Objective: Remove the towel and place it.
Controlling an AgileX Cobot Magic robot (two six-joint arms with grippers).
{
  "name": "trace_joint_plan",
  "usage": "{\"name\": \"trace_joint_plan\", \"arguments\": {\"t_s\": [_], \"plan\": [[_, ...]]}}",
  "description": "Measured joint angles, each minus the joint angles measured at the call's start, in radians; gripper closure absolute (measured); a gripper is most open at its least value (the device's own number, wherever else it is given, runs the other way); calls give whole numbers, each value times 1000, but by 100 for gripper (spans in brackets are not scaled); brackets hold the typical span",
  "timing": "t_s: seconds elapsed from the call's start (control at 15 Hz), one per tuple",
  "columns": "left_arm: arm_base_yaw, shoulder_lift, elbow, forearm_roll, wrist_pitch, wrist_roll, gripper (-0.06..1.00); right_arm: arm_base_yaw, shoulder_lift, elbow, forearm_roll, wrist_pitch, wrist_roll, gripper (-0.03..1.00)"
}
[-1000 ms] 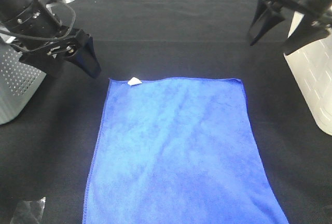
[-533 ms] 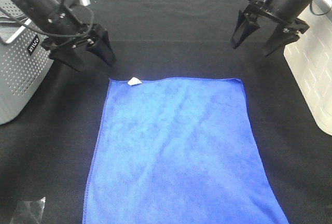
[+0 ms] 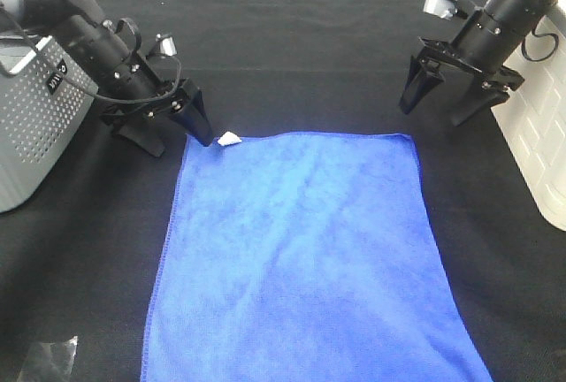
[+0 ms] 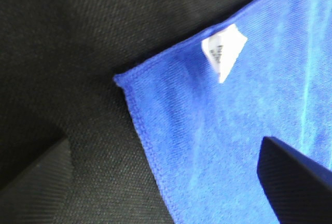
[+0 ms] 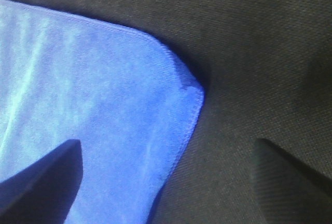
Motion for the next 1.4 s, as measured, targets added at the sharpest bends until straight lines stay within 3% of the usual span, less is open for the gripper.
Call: {"name": "trace_joint_plan", "arguments": {"t_s": [1.07, 1.4], "plan": [[-3, 2, 0, -3, -56, -22, 5, 0, 116, -5, 3, -34, 1, 14], [-83, 2, 0, -2, -65, -51, 7, 18, 120, -5, 32, -44, 1, 15]]}}
